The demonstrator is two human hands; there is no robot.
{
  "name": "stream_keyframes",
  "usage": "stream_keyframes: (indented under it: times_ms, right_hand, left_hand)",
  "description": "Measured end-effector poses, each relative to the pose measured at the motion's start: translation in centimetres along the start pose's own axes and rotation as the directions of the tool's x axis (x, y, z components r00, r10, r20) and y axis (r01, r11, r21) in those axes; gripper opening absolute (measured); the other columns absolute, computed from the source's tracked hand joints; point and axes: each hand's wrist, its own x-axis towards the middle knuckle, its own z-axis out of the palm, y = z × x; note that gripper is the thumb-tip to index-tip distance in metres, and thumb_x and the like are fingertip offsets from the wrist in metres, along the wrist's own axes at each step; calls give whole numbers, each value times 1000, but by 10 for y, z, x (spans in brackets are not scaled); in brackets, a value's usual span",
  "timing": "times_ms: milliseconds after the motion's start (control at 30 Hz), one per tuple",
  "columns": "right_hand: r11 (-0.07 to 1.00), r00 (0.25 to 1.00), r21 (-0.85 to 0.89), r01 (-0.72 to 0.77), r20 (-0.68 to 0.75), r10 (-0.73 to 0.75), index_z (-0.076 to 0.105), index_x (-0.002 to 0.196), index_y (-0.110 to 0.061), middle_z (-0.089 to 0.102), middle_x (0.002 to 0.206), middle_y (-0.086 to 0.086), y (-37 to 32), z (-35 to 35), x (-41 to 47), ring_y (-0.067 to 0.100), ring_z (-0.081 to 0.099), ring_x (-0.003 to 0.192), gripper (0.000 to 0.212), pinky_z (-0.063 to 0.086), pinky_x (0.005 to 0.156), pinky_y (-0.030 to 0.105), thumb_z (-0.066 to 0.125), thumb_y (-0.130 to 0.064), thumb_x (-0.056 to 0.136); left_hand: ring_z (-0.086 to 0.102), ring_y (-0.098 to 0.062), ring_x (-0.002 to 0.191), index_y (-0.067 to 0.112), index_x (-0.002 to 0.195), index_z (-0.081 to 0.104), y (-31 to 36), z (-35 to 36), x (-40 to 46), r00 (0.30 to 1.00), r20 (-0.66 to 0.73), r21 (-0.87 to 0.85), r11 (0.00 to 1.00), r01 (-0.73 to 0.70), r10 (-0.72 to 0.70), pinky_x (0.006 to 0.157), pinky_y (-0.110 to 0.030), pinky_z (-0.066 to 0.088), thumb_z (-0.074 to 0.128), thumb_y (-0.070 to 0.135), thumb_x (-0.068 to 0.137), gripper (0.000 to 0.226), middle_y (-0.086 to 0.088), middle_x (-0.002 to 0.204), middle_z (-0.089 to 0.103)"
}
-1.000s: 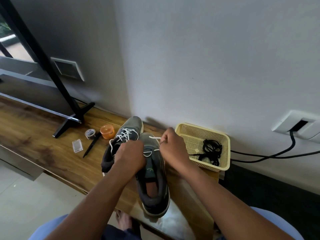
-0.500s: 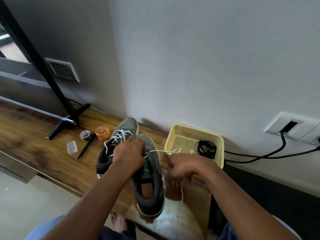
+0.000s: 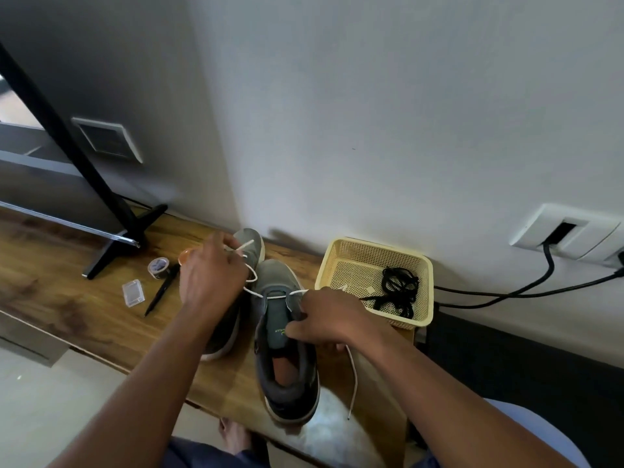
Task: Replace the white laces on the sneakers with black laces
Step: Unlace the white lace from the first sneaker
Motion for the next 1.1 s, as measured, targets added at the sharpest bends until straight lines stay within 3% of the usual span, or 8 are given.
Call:
stream_keyframes:
  times_ms: [133, 267, 333, 400, 467, 633, 833, 1100]
  right_hand:
    - [1000, 999, 17, -13, 29, 13, 50, 71, -21, 55, 64, -3, -1, -3, -1, 11, 48, 49, 40, 51, 61, 29, 60, -57, 85]
    - [1000, 1000, 0, 0, 10, 0, 61, 91, -25, 62, 76, -4, -7, 1, 2, 14, 52, 56, 35, 46, 62, 30, 59, -60, 83]
    - [1000, 1000, -18, 14, -22, -14, 63, 100, -29, 68, 93, -3, -8, 5, 3, 22, 64, 78, 37, 41, 64, 32, 58, -60, 82]
    - [1000, 996, -27, 16, -83, -18, 65, 104, -30, 71, 106, 0, -8, 11, 6, 28, 67, 99, 37, 40, 68, 35, 55, -60, 84]
    - [999, 987, -37, 14, -158, -20, 66, 109, -28, 71, 113, 2, -9, 18, 7, 31, 67, 107, 40, 39, 71, 37, 48, -60, 91]
    - [999, 966, 45, 5, -259, 7, 68, 108, -23, 70, 115, 4, -14, 28, 5, 32, 67, 107, 36, 37, 72, 35, 44, -48, 96]
    - [990, 952, 132, -41, -296, 79, 66, 108, -16, 71, 106, 10, -16, 30, 4, 36, 69, 99, 33, 40, 69, 34, 51, -38, 91]
    - [999, 915, -40, -6, -404, -11, 70, 103, -17, 71, 106, 6, -22, 35, 0, 31, 69, 99, 18, 37, 67, 33, 55, -23, 95]
  left_hand:
    - [58, -30, 84, 31, 98, 70, -8, -8, 3, 1000, 9, 203, 979, 14, -16, 69, -35, 41, 62, 29, 85, 15, -3, 97, 71]
    - [63, -34, 107, 38, 110, 73, -3, -5, -1, 989, 139, 284, 955, -87, 49, 71, -35, 43, 72, 24, 81, 32, -4, 127, 59]
    - [64, -29, 108, 41, 111, 75, 3, 0, -4, 968, 207, 273, 941, -199, 145, 73, -32, 43, 72, 24, 82, 33, 2, 128, 58]
    - [66, -24, 107, 39, 103, 78, 10, 8, -8, 930, 274, 309, 894, -325, 244, 73, -30, 45, 75, 33, 84, 20, 6, 121, 64]
    - [64, -24, 110, 37, 101, 79, 16, 17, -14, 910, 300, 340, 859, -382, 286, 75, -32, 47, 77, 39, 84, 18, 6, 116, 66]
    - [60, -26, 115, 34, 101, 79, 26, 32, -21, 906, 331, 410, 825, -389, 263, 81, -37, 53, 73, 27, 84, 19, 4, 113, 65]
    - [62, -27, 114, 32, 104, 78, 24, 39, -25, 918, 360, 468, 818, -334, 168, 84, -39, 56, 74, 29, 85, 20, 1, 113, 70]
    - [61, -28, 115, 29, 94, 73, 17, 45, -23, 898, 399, 377, 860, -343, 184, 86, -38, 54, 65, 23, 90, 12, 0, 116, 67]
